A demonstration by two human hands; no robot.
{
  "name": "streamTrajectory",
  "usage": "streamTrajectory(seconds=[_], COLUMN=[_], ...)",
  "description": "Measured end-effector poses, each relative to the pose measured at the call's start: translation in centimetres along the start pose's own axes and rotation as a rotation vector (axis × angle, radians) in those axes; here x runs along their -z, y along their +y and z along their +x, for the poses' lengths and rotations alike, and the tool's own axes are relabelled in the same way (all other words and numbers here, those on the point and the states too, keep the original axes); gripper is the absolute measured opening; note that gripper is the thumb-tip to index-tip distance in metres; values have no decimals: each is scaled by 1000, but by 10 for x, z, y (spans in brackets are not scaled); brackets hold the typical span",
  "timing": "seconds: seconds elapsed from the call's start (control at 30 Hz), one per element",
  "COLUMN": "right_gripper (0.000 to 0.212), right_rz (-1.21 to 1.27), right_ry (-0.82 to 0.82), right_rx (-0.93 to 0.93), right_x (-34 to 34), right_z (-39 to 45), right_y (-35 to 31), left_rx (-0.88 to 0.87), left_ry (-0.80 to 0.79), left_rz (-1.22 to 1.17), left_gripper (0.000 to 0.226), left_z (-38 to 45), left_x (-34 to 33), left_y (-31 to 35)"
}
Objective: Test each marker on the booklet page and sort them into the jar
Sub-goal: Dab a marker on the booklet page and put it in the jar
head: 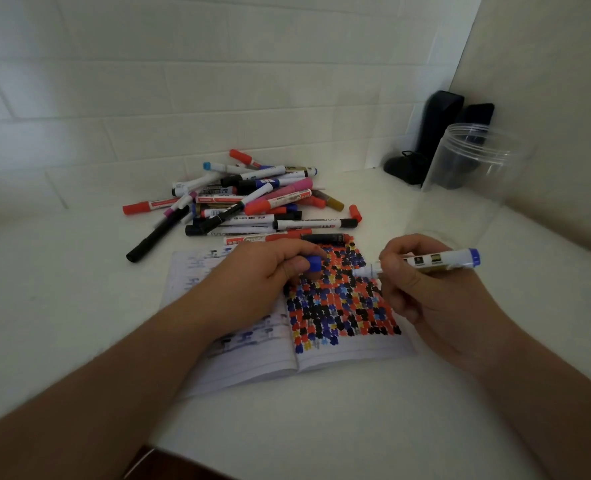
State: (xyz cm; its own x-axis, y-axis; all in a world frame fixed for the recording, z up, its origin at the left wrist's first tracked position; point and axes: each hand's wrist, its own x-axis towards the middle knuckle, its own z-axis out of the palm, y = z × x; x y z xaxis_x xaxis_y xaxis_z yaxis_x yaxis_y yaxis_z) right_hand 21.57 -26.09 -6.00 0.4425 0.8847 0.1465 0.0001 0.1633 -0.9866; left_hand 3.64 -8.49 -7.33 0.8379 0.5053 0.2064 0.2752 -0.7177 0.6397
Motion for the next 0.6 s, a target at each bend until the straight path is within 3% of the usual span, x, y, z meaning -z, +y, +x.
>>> streamTrajectory(seconds=[0.07,0.33,0.6], right_gripper=[19,43,23], right_rz=[56,159,17], right_ry=[13,-78,-29], right_rx=[-64,-209,-110], right_x=[-1,2,-11], right_z=[1,2,2], right_y=[0,2,5], left_rx=[-9,-70,-87], left_ry=[-4,-41,6], left_rz=[-3,-37,-151], left_gripper=[34,42,40], left_z=[-1,-4,-6], left_x=[0,1,-2], left_y=[2,12,11])
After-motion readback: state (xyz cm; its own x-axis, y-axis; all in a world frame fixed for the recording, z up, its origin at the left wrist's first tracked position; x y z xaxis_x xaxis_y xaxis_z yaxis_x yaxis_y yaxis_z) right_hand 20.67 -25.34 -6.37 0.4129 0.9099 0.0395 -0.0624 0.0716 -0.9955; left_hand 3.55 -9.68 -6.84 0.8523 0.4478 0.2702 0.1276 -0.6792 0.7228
